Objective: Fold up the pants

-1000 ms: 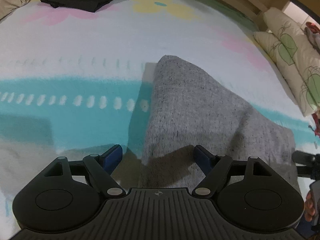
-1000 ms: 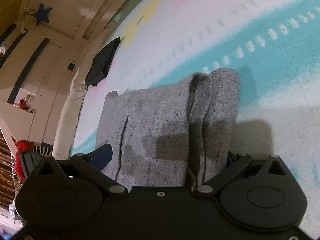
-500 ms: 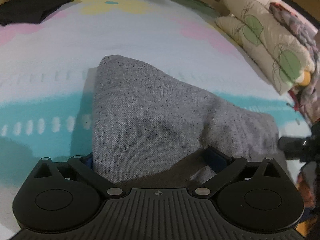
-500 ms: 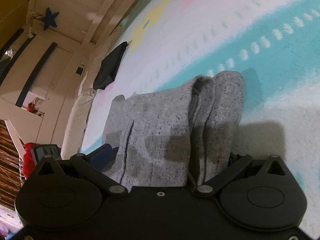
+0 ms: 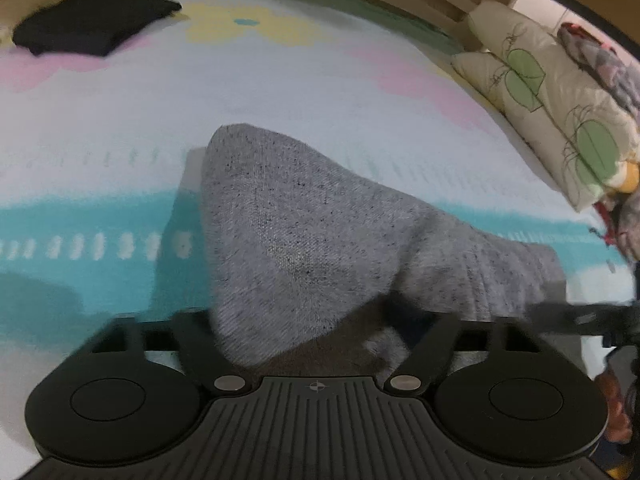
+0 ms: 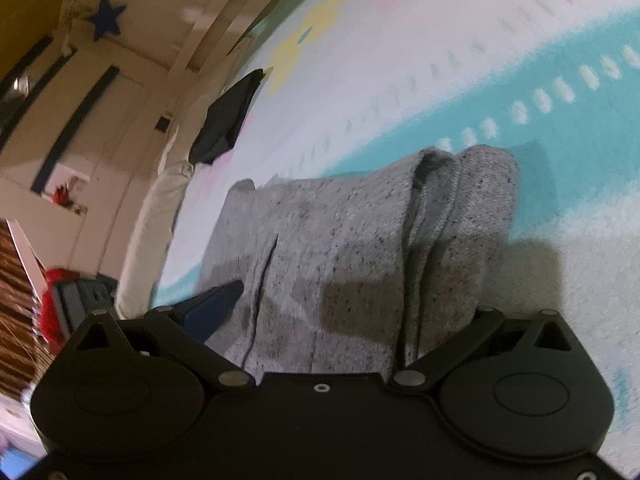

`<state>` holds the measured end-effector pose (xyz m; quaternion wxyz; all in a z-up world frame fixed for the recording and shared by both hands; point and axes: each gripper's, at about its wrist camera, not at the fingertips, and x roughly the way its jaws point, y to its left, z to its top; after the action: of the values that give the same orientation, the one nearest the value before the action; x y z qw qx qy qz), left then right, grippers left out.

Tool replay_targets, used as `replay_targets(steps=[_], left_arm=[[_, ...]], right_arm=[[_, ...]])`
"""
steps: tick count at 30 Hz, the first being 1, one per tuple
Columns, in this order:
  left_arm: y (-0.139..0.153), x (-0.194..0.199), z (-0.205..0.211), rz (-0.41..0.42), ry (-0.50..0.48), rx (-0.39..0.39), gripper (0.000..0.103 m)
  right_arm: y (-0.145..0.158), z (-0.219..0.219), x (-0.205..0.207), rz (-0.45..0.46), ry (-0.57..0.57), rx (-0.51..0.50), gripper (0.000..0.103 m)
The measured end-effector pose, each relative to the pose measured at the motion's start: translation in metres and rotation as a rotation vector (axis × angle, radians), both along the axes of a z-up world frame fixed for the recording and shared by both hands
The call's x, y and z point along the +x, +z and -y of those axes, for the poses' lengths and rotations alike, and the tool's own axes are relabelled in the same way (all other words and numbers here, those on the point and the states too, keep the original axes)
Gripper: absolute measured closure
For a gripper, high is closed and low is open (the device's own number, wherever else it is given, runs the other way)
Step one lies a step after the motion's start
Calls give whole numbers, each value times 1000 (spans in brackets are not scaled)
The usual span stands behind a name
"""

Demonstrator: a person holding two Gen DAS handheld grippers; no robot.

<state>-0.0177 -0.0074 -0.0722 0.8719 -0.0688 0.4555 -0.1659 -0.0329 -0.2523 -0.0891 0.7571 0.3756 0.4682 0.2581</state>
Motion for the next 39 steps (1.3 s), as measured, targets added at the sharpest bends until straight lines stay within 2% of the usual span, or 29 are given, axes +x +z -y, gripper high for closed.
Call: replay_targets(steps=[2,3,4,5,7,11,13,17,20,23,27,30,32,34,36,37,38,39], left_arm=[[8,-8,8,29,-1,59,69],[12,-13,13,53,3,97,76],[17,-18,19,81,7,139,84],[20,-23,22,105,4,159,86],[28,-27,27,139,-2,155,88],[48,-33,29,177,-5,123,88],[60,-30,26,193,2,96,88],[80,-13,27,250,29,94,88],[93,16,23,257,69,57,88],[98,44,23,263,77,68,88],[88,89,22,236,88,84,88],[58,121,20,163,106,137,83],[30,135,17,79,148,196,78],[5,140,11,19,211,250,75],[-11,137,1,8,228,230,67],[-14,135,-1,18,227,226,62],[-14,134,-1,29,225,234,58],[-12,131,-1,43,213,248,58]], right_arm=[[11,-10,-3,26,22,-122,45],[16,-15,-4,30,32,-209,47],[19,-17,-6,46,40,-235,50],[23,-18,-8,58,33,-237,55],[32,-21,-11,84,36,-266,60],[58,-33,-17,153,70,-332,62],[70,-36,-17,187,88,-339,63],[98,-37,-4,257,96,-350,63],[114,-35,22,285,94,-345,63],[124,-37,55,306,104,-366,63],[127,-43,105,307,116,-374,63],[112,-46,132,291,124,-385,61],[93,-43,146,252,110,-413,48],[69,-40,162,165,52,-500,39],[44,-35,171,57,-10,-619,36],[36,-33,173,16,-25,-668,29],[29,-29,172,3,-29,-676,20],[27,-25,170,9,-43,-671,17]])
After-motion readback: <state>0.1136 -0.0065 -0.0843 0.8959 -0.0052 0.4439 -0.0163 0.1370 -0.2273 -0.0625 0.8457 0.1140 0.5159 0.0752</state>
